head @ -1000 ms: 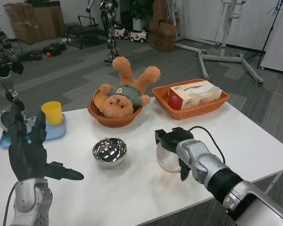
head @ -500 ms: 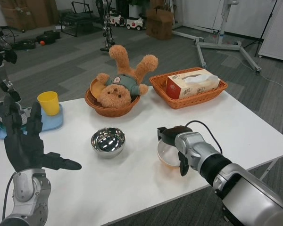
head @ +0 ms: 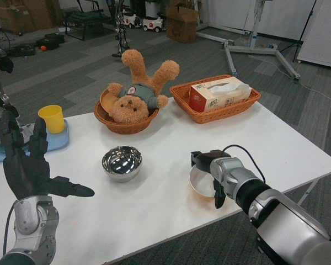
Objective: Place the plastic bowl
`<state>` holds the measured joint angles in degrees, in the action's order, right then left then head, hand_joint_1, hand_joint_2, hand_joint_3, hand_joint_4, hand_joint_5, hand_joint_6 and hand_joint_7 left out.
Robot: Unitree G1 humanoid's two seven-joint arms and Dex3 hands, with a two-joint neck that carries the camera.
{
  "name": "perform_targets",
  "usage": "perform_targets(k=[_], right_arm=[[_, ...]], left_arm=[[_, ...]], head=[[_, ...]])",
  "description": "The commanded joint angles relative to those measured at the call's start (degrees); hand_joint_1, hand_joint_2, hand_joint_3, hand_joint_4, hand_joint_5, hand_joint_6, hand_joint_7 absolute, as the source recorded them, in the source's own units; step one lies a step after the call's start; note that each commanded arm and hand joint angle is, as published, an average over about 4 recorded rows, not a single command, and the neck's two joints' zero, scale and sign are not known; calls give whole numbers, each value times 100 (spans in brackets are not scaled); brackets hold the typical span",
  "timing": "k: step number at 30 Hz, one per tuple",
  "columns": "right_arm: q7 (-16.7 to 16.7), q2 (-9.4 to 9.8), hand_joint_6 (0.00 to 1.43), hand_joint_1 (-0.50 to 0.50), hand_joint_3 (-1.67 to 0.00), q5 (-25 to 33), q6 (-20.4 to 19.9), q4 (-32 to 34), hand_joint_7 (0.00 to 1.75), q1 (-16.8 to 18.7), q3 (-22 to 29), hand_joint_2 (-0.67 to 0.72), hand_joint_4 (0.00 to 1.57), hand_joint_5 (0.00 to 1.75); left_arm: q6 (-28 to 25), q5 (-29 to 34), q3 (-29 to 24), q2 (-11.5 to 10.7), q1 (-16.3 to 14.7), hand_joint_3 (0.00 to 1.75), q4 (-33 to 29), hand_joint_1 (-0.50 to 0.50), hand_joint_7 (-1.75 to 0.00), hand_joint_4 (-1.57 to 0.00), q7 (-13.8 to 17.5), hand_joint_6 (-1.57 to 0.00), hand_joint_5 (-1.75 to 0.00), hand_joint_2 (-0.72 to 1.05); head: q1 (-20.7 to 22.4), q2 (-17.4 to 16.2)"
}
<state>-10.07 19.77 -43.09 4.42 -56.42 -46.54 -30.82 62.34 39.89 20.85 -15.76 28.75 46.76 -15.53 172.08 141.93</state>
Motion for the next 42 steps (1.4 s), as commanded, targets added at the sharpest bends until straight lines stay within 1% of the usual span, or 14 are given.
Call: perform_targets(k=[1,6,9,11,15,18,19,21,24,28,32,35,38,42], right_arm=[[165,-41,7,-42,-111,-6,-53,-148,159,48,56,-54,56,107],[198,-76,1,-42,-111,-6,-53,-266,145,51,48,-53,39,70],[194,-87,0,-42,-103,-6,-51,-273,133,66,50,-41,31,39],[190,-87,0,-42,-95,-2,-55,-282,122,75,50,-35,27,27],[174,-103,0,-42,-54,-10,-38,-299,106,84,48,-13,14,7],[170,-112,0,-45,-18,-37,-11,-291,82,88,37,17,10,0],[168,-116,0,-46,-12,-48,0,-282,77,92,34,27,9,0],[157,-122,0,-46,-8,-68,17,-262,66,106,32,41,5,0],[119,-122,0,-46,-2,-68,44,-260,40,125,19,52,1,0],[86,-122,0,-46,0,-68,50,-264,14,128,15,55,0,0],[-2,-122,0,-46,0,-131,50,-146,3,156,19,60,0,0],[-52,-114,0,-46,0,-208,50,70,0,220,63,63,0,0],[-50,-76,0,-45,0,-349,41,540,0,391,360,66,0,0],[-48,-2,0,-42,0,-558,50,1498,0,752,984,66,0,0]], left_arm=[[32,-10,-8,11,10,0,48,-39,0,-45,6,0,-10,-72],[32,-16,-8,20,1,7,59,-39,0,-45,6,0,-10,-72],[32,-16,-24,20,-45,0,30,-39,0,-45,6,0,-10,-72],[32,-16,-28,20,-59,0,22,-39,0,-45,6,0,-10,-72],[32,-16,-35,18,-56,0,37,-39,0,-45,6,0,-10,-72],[32,-14,-37,11,-56,0,46,-39,0,-45,6,0,-10,-72],[32,-14,-37,11,-59,0,39,-38,0,-45,6,0,-10,-72],[32,-16,-37,11,-67,2,24,-37,0,-45,6,0,-10,-72],[32,-16,-44,11,-98,4,8,-37,0,-45,6,0,-10,-72],[32,-16,-50,11,-127,0,-18,-37,0,-45,6,0,-10,-72],[32,-16,-57,11,-138,7,-27,-37,0,-45,6,0,-10,-72],[32,-16,-59,11,-142,4,-27,-37,0,-45,6,0,-10,-72],[32,-16,-59,11,-142,0,-27,-37,0,-45,6,0,-10,-72],[32,-16,-72,11,-142,0,-38,-37,0,-45,6,0,-10,-72]], head=[[-1,-10],[47,-7],[60,-8],[67,-2],[70,17],[81,25],[90,27],[104,36],[109,51],[122,46],[119,46],[120,47],[125,51],[156,90]])
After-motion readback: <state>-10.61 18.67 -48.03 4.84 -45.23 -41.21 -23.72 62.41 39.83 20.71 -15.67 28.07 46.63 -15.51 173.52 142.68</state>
